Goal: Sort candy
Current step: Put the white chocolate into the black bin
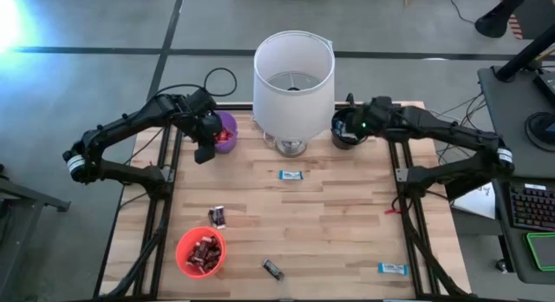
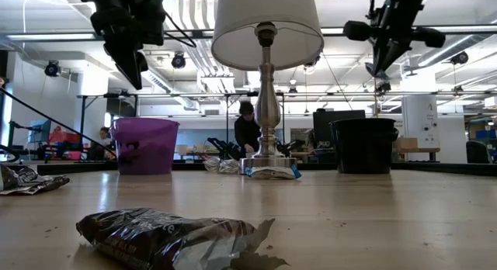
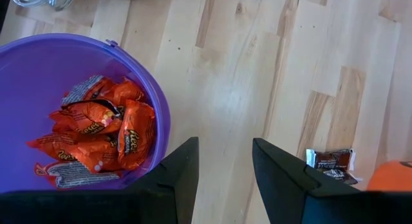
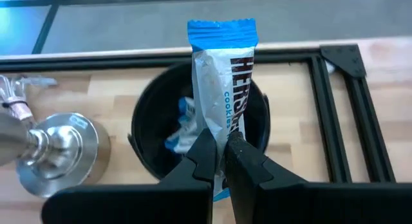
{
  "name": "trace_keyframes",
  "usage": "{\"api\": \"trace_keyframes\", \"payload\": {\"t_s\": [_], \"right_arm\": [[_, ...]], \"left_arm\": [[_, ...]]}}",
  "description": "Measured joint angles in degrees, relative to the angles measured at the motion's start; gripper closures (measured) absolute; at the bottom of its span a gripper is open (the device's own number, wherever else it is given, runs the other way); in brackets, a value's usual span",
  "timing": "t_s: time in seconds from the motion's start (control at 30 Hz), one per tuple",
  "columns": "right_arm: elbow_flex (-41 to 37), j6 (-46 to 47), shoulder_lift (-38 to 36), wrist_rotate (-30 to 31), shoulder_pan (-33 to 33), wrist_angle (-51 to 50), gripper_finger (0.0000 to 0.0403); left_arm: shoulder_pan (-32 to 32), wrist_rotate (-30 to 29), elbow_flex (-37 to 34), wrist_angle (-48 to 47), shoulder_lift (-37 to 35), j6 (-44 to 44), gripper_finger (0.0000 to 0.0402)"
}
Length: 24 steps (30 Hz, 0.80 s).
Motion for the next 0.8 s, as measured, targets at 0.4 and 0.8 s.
{"api": "trace_keyframes", "payload": {"t_s": [0.4, 0.8], "right_arm": [[-4.2, -15.3, 0.0, -13.0, -13.6, 13.2, 0.0390], [-4.9, -19.2, 2.1, -17.2, -15.7, 13.6, 0.0390]], "left_arm": [[0.0, 0.0, 0.0, 0.4, 0.0, -0.1, 0.0274], [0.0, 0.0, 0.0, 1.5, 0.0, -0.7, 0.0274]]}}
